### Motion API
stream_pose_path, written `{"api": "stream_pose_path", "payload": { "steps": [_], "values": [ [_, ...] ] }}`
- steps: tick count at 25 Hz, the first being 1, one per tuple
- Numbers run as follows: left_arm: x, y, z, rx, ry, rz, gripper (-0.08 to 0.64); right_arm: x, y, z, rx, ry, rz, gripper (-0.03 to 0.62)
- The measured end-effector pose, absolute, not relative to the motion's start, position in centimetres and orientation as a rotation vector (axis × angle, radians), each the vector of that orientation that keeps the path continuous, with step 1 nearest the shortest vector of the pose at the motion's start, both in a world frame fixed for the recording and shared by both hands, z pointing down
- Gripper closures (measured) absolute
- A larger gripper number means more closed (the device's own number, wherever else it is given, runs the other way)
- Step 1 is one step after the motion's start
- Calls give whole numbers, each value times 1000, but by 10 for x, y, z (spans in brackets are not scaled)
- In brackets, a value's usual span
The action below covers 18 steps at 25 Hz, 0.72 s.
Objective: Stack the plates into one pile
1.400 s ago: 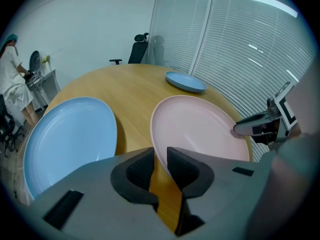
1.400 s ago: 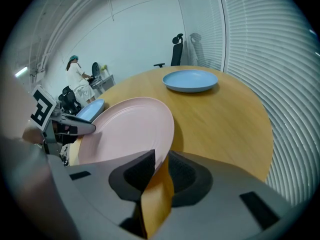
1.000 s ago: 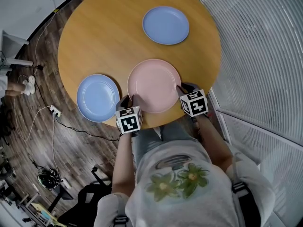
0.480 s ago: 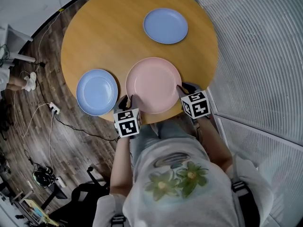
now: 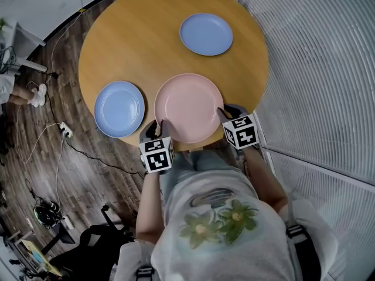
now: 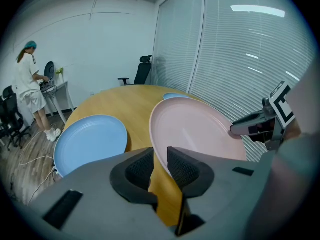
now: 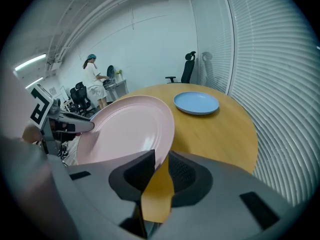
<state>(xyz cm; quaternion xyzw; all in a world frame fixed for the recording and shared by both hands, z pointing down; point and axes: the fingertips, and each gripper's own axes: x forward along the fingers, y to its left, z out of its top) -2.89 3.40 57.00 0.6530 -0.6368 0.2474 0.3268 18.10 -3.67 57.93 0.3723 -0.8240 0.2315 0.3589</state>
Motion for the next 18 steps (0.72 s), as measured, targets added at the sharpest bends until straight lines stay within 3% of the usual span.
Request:
{"api": "stream_pose_path", "payload": {
  "steps": [18],
  "values": [
    [-109,83,560,1488,-1827,567,465,81,-32,568,716,-2202,499,489]
  ]
}}
